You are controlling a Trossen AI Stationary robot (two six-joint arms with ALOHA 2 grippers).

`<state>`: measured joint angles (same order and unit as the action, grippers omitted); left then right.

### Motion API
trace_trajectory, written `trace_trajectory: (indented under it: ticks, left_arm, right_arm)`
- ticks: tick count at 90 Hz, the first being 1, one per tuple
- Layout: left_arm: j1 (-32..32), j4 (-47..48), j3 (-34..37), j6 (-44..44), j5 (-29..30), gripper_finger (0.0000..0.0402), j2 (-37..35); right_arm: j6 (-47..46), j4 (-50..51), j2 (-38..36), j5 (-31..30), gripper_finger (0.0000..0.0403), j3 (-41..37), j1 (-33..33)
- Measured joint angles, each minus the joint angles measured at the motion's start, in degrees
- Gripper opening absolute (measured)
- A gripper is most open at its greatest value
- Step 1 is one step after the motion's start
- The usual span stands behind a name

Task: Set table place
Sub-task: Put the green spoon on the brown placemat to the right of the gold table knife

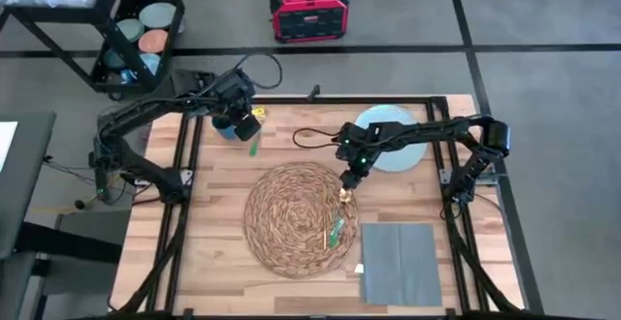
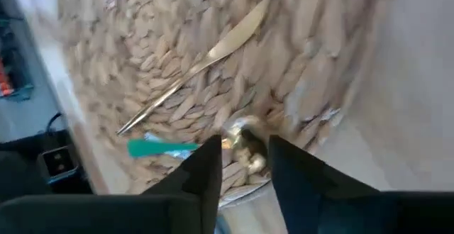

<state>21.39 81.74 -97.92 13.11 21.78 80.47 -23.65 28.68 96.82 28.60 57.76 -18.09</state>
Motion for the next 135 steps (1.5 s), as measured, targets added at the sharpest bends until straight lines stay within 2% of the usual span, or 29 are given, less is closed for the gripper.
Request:
trace_trajectory:
  ticks: [12, 21, 28, 37, 49, 53, 76, 135]
  left_arm:
    - [0.0, -0.7, 0.0, -0.3, 0.0, 0.0029, 0.0]
    - [0.0, -0.8, 0.0, 0.1, 0.0, 0.0029, 0.0]
    - [0.0, -0.9, 0.0, 0.8, 0.0, 0.0029, 0.0]
    - [0.0, -0.7, 0.0, 0.9, 0.0, 0.0029, 0.0]
    - [-0.1, -0.5, 0.0, 0.7, 0.0, 0.0029, 0.0]
    - [-0.1, -0.5, 0.0, 0.7, 0.0, 0.0029, 0.0]
    - [-0.1, -0.6, 0.0, -0.4, 0.0, 0.0029, 0.0]
    - [-0.1, 0.3, 0.0, -0.4, 0.0, 0.0029, 0.0]
  right_arm:
    - [1.1, 1.8, 0.0, -3.7, 0.0113, 0.0, -5.5]
    - [4.5, 7.6, 0.1, -5.2, 0.0113, 0.0, -10.0]
    - [6.6, 12.1, 0.9, -6.0, 0.0111, 0.0, -11.0]
    - [8.1, 14.6, 0.9, -5.9, 0.0091, -0.1, -8.7]
    - [8.1, 13.5, 0.9, -5.9, 0.0021, 0.0, -3.3]
    - [7.6, 12.3, 0.9, -6.0, 0.0009, 0.0, -1.6]
    - [3.8, 8.8, 1.0, -6.5, 0.0003, 0.0, 2.7]
    - [0.1, 3.0, 1.0, -4.7, 0.0000, 0.0, 2.5]
